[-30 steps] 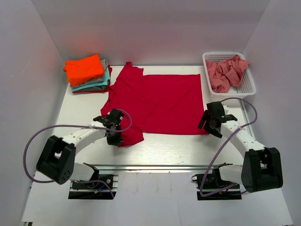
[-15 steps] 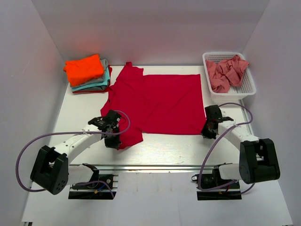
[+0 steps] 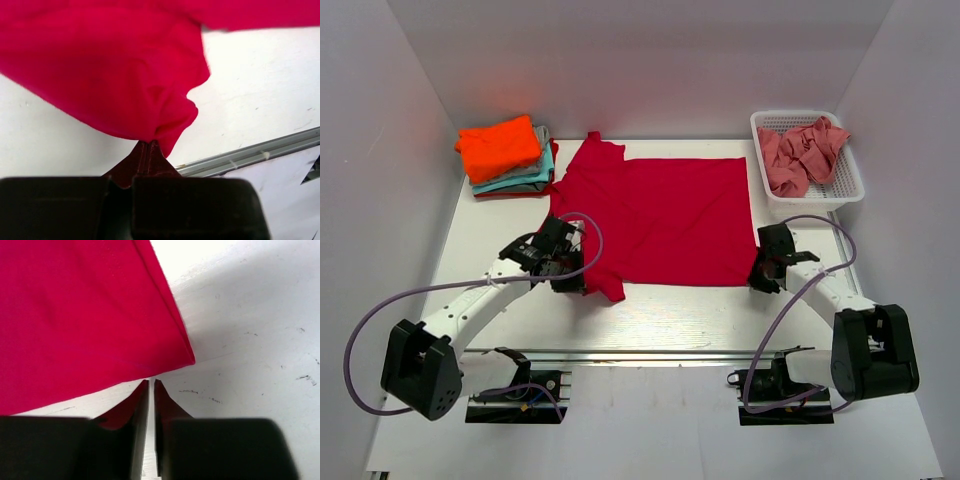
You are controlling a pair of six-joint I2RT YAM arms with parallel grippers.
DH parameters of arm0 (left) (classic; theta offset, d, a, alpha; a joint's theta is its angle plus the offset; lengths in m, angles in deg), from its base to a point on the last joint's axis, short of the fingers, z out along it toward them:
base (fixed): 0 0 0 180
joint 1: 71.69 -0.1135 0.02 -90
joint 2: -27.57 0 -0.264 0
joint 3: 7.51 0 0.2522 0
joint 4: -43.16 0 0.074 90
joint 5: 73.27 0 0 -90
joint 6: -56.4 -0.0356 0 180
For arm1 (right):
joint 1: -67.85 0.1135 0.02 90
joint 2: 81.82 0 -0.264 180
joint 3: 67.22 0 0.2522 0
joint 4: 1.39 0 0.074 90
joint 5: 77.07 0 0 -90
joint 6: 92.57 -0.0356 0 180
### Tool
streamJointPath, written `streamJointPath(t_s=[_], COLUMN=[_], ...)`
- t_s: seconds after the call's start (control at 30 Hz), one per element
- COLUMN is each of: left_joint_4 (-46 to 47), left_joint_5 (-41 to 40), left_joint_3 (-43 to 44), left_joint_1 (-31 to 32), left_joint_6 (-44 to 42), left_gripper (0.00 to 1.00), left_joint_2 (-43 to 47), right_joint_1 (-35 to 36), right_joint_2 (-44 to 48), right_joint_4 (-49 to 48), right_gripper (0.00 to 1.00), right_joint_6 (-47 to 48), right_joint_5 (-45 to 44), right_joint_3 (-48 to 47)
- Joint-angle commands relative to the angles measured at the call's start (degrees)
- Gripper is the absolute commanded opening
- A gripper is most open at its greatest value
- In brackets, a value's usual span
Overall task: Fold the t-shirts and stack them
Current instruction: Grap the side of the flattened tshirt closest away from the robot with both arms
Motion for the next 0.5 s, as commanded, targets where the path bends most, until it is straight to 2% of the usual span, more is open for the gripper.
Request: streamJointPath(t_s=[0.0, 0.03, 0.07, 0.2, 0.3, 0.37, 0.47], left_joint_4=[0.9, 0.9, 0.9, 0.2, -0.4, -0.9, -0.9], left_joint_5=[0.4, 0.4, 0.4, -0.1, -0.6, -1.2, -1.2], left_joint_3=[3.4, 3.4, 3.4, 4.6, 4.6, 4.6, 4.6], left_joint_1=[-0.2, -0.2, -0.8, -0.8, -0.8, -0.8, -0.8], left_joint_6=[-2.0, -2.0, -2.0, -3.2, -3.2, -3.2, -3.2], left_gripper=[0.0, 0.0, 0.0, 0.0, 0.0, 0.0, 0.0], left_joint_2=[-1.4, -1.4, -2.0, -3.1, -3.1, -3.1, -3.1], right_joint_1=[0.0, 0.0, -0.2, 0.0, -0.1, -0.3, -0.2], right_joint_2=[-0.7, -1.2, -1.8, -6.6, -7.1, -7.0, -8.0], right_joint_4=[1.1, 0.9, 0.9, 1.1, 0.3, 0.0, -0.5], right_gripper=[0.21, 0.27, 0.27, 0.39, 0.39, 0.46, 0.46], right_joint_6=[1.3, 1.4, 1.5, 1.5, 1.8, 1.8, 1.5], right_joint_5=[0.1, -0.1, -0.6, -0.8, 0.0, 0.3, 0.0], right_joint_3=[-2.5, -2.6, -3.6, -5.7, -6.2, -5.9, -5.2])
